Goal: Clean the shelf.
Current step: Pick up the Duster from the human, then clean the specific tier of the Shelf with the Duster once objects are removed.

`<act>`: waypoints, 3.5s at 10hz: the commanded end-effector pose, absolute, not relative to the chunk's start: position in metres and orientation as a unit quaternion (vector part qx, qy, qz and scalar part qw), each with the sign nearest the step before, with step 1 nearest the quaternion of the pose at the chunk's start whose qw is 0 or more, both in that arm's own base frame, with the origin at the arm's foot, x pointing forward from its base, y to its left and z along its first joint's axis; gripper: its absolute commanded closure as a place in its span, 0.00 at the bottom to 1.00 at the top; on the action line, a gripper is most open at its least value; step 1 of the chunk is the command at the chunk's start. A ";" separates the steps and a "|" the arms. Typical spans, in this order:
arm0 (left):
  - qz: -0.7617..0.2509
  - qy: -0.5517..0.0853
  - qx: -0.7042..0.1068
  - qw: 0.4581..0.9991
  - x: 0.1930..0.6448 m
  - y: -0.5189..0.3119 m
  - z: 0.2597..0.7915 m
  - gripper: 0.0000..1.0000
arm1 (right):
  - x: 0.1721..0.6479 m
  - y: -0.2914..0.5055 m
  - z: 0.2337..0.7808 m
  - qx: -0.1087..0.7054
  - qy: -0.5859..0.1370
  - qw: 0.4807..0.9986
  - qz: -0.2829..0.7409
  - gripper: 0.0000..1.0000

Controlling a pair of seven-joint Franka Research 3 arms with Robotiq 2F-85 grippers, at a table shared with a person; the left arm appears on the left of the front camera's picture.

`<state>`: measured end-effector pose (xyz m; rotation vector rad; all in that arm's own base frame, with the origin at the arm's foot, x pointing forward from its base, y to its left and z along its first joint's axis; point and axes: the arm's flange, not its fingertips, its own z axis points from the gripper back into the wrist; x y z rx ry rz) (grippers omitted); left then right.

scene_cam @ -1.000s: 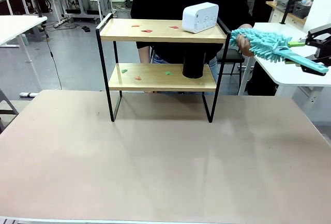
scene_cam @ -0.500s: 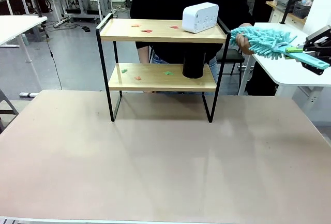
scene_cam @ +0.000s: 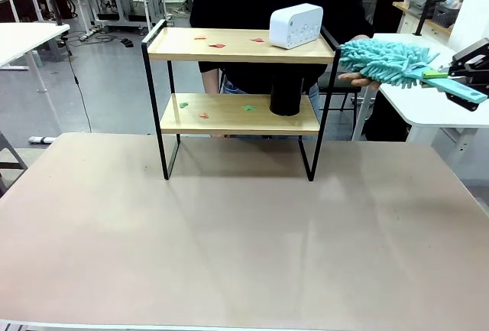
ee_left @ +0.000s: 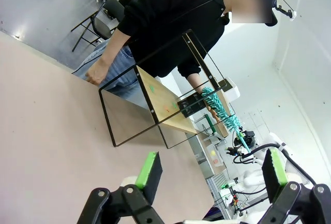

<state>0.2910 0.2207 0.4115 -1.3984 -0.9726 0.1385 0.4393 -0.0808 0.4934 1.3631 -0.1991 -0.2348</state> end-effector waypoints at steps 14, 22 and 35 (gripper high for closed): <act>0.050 -0.435 -0.615 0.655 0.287 0.217 0.412 0.00 | 0.234 -0.155 0.569 0.502 -0.111 0.853 0.093 1.00; 0.050 -0.435 -0.615 0.655 0.287 0.217 0.412 0.00 | 0.234 -0.155 0.569 0.502 -0.111 0.853 0.093 1.00; 0.050 -0.435 -0.615 0.655 0.287 0.217 0.412 0.00 | 0.238 -0.133 0.588 0.482 -0.131 0.862 0.082 0.88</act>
